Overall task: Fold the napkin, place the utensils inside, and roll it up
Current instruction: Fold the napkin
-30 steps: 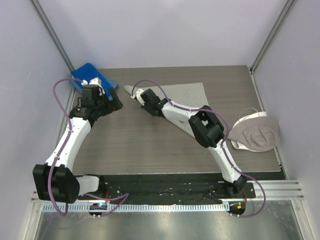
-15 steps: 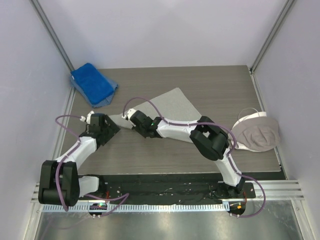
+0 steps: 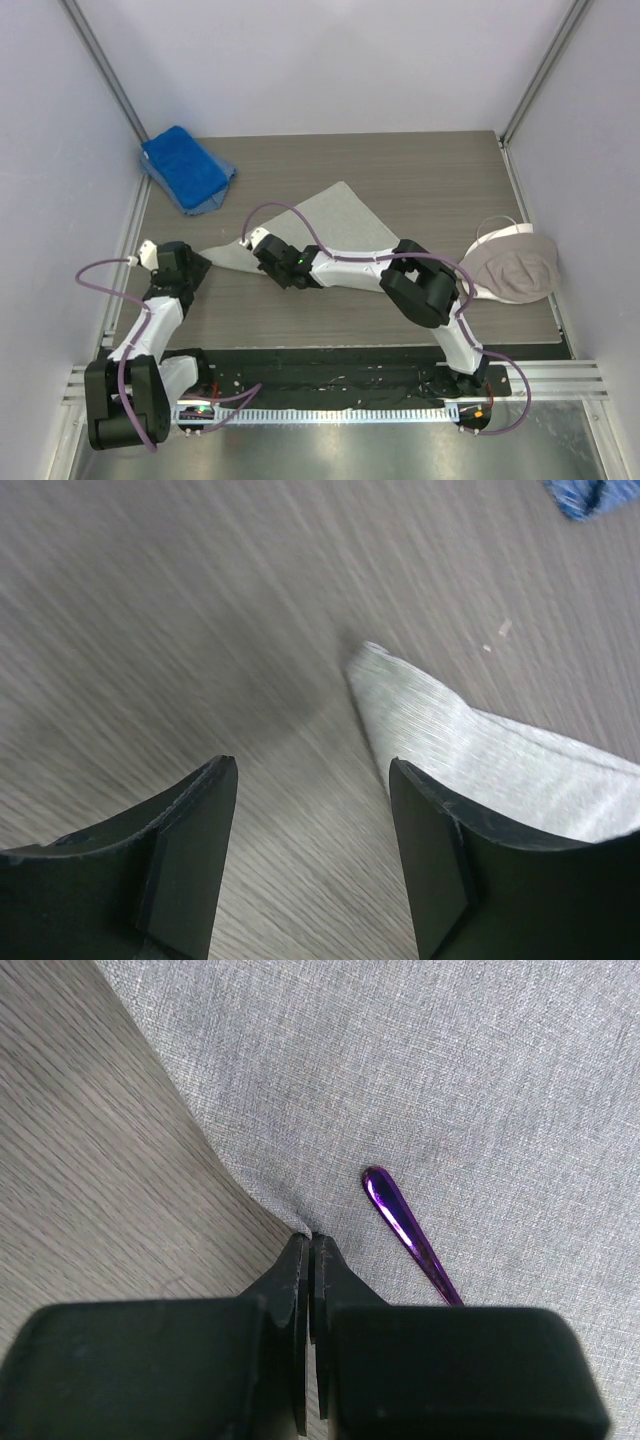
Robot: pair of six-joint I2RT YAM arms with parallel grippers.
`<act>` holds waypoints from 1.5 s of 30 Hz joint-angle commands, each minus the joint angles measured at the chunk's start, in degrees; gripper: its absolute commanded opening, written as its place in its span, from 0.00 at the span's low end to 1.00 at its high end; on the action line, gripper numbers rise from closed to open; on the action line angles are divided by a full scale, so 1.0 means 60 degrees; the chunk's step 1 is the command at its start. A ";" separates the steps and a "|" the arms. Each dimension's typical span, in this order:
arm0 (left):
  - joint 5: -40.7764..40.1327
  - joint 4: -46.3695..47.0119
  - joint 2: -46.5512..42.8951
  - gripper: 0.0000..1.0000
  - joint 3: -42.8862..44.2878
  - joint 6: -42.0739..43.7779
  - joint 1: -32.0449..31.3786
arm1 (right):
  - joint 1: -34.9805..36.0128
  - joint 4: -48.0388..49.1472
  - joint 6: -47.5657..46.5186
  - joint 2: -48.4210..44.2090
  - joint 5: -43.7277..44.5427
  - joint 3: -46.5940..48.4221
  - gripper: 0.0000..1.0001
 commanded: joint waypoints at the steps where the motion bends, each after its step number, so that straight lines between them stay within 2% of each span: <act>1: 0.0395 0.0993 0.0357 0.65 -0.0180 -0.0118 0.0672 | 0.0232 0.0022 0.0378 -0.0349 -0.0215 -0.0263 0.01; 5: 0.1084 0.1668 0.0665 0.62 -0.0238 -0.0191 0.0805 | 0.0247 0.0022 0.0363 -0.0276 -0.0244 -0.0293 0.01; 13: 0.1174 0.2519 0.0445 0.66 -0.0634 -0.0382 0.0820 | 0.0262 0.0022 0.0261 -0.0115 -0.0361 -0.0161 0.01; 17: 0.1188 0.2359 0.1160 0.64 -0.0385 -0.0352 0.0879 | 0.0262 0.0022 0.0217 -0.0085 -0.0405 -0.0117 0.01; 26: 0.1364 0.3046 0.1969 0.60 -0.0253 -0.0513 0.0922 | 0.0320 0.0022 0.0143 0.0047 -0.0625 -0.0102 0.01; 45: 0.1261 0.3032 0.2423 0.28 -0.0180 -0.0528 0.1025 | 0.0349 -0.0066 0.0055 0.0208 -0.0786 0.0146 0.01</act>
